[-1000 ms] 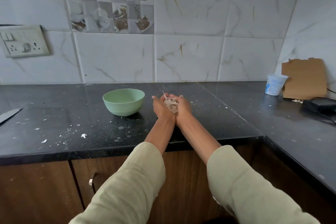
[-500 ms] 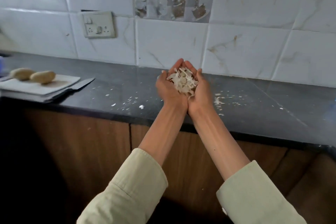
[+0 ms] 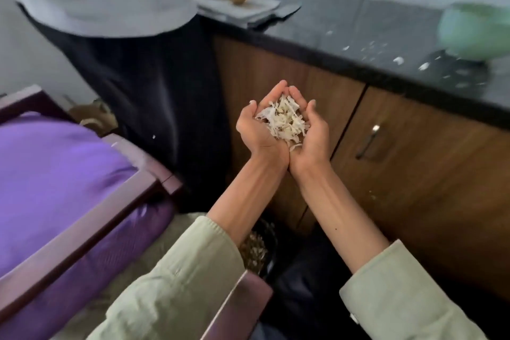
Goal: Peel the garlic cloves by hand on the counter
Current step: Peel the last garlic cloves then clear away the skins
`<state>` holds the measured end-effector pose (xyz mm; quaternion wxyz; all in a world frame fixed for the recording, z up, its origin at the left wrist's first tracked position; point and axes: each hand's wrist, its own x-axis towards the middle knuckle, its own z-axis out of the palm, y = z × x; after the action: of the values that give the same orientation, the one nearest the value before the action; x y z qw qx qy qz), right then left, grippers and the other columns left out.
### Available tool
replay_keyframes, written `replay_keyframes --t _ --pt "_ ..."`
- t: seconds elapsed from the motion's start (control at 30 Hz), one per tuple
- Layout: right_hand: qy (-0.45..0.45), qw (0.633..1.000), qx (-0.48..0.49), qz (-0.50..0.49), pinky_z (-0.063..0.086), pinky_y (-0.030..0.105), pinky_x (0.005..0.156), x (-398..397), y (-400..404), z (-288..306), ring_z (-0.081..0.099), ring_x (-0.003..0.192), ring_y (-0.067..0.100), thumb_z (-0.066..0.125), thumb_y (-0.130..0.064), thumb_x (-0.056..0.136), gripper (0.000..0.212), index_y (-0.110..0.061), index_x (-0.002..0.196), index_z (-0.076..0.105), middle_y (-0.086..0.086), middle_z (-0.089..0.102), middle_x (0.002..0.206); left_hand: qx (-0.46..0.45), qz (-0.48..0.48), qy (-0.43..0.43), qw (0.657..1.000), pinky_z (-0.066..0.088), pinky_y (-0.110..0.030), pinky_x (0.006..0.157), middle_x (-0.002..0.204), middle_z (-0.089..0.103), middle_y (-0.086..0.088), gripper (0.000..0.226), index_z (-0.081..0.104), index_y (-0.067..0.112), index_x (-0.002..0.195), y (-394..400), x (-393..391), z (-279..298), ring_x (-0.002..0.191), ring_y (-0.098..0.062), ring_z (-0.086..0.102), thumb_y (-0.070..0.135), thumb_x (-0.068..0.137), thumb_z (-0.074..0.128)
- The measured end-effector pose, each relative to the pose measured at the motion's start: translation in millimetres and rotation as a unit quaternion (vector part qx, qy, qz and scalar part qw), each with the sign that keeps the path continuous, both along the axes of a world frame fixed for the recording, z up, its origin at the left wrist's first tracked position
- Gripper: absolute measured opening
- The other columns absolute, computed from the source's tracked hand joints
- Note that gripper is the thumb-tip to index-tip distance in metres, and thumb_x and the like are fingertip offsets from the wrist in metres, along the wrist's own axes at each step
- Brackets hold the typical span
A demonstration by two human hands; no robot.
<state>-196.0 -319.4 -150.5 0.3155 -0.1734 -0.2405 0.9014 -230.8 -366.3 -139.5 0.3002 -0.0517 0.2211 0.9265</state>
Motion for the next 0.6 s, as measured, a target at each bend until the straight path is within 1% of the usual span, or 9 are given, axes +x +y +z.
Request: replay_keyframes --t 0.07,0.13,0.27,0.33,0.4,0.43,0.47,0.53,0.6 --pt "-0.033 0.999 -0.013 0.029 0.051 0.050 0.111 -10 -14 -30 0.063 0.132 0.035 0.034 -0.036 0.116 0.047 -0.008 0.121 0.072 0.018 0.067 0.141 -0.017 0.010 -0.033 0.999 0.048 -0.060 0.112 0.131 0.068 -0.029 0.063 0.071 -0.006 0.128 -15 -10 -32 0.128 -0.045 0.063 0.036 0.105 0.030" --pt "-0.071 0.996 -0.033 0.044 0.053 0.048 0.107 -20 -25 -59 0.064 0.130 0.033 0.035 -0.036 0.116 0.048 -0.009 0.117 0.074 0.016 0.068 0.139 -0.027 0.028 -0.068 0.997 0.050 -0.060 0.110 0.132 0.068 -0.029 0.063 0.070 -0.006 0.129 -27 -19 -63 0.127 -0.044 0.064 0.036 0.104 0.031" --pt "-0.140 0.985 -0.080 0.066 0.049 0.050 0.112 -35 -39 -125 0.063 0.130 0.034 0.034 -0.037 0.116 0.060 -0.012 0.096 0.085 0.017 0.068 0.138 -0.054 0.063 -0.140 0.987 0.053 -0.057 0.104 0.113 0.075 -0.026 0.063 0.069 -0.009 0.129 -40 -31 -126 0.105 -0.038 0.071 0.036 0.104 0.032" --pt "-0.172 0.976 -0.109 0.073 0.050 0.050 0.109 -36 -42 -155 0.067 0.122 0.033 0.031 -0.037 0.116 0.058 -0.010 0.103 0.081 0.015 0.074 0.127 -0.091 0.070 -0.169 0.979 0.052 -0.059 0.106 0.110 0.075 -0.026 0.064 0.070 -0.009 0.126 -44 -32 -156 0.103 -0.039 0.072 0.037 0.104 0.032" --pt "-0.222 0.965 -0.116 0.076 0.055 0.047 0.095 -41 -44 -192 0.071 0.106 0.031 0.030 -0.038 0.116 0.052 -0.011 0.110 0.073 0.013 0.079 0.105 -0.117 0.078 -0.201 0.969 0.051 -0.060 0.107 0.112 0.075 -0.028 0.063 0.072 -0.008 0.123 -44 -36 -194 0.104 -0.041 0.071 0.037 0.103 0.033" --pt "-0.249 0.958 -0.122 0.076 0.054 0.048 0.095 -43 -45 -210 0.071 0.103 0.032 0.030 -0.040 0.116 0.051 -0.011 0.112 0.072 0.014 0.079 0.101 -0.133 0.074 -0.216 0.964 0.051 -0.060 0.107 0.113 0.074 -0.029 0.063 0.073 -0.007 0.122 -44 -37 -213 0.105 -0.042 0.070 0.037 0.103 0.033" --pt "-0.268 0.952 -0.133 0.067 0.052 0.050 0.100 -46 -47 -229 0.070 0.104 0.033 0.030 -0.042 0.115 0.051 -0.011 0.115 0.071 0.015 0.078 0.102 -0.145 0.069 -0.230 0.960 0.053 -0.059 0.105 0.113 0.074 -0.030 0.063 0.073 -0.007 0.121 -46 -37 -228 0.105 -0.043 0.070 0.037 0.104 0.033" --pt "-0.307 0.937 -0.150 0.075 0.045 0.051 0.110 -48 -52 -262 0.067 0.113 0.036 0.030 -0.045 0.114 0.054 -0.009 0.129 0.067 0.018 0.075 0.112 -0.177 0.063 -0.255 0.949 0.057 -0.053 0.094 0.104 0.075 -0.029 0.061 0.073 -0.007 0.117 -48 -35 -259 0.098 -0.041 0.071 0.036 0.105 0.032" --pt "-0.346 0.923 -0.139 0.091 0.045 0.046 0.108 -47 -59 -286 0.060 0.130 0.038 0.025 -0.041 0.116 0.057 -0.003 0.144 0.058 0.022 0.066 0.134 -0.212 0.054 -0.268 0.938 0.058 -0.050 0.088 0.095 0.074 -0.026 0.058 0.074 -0.006 0.108 -51 -33 -285 0.088 -0.040 0.071 0.036 0.105 0.034"
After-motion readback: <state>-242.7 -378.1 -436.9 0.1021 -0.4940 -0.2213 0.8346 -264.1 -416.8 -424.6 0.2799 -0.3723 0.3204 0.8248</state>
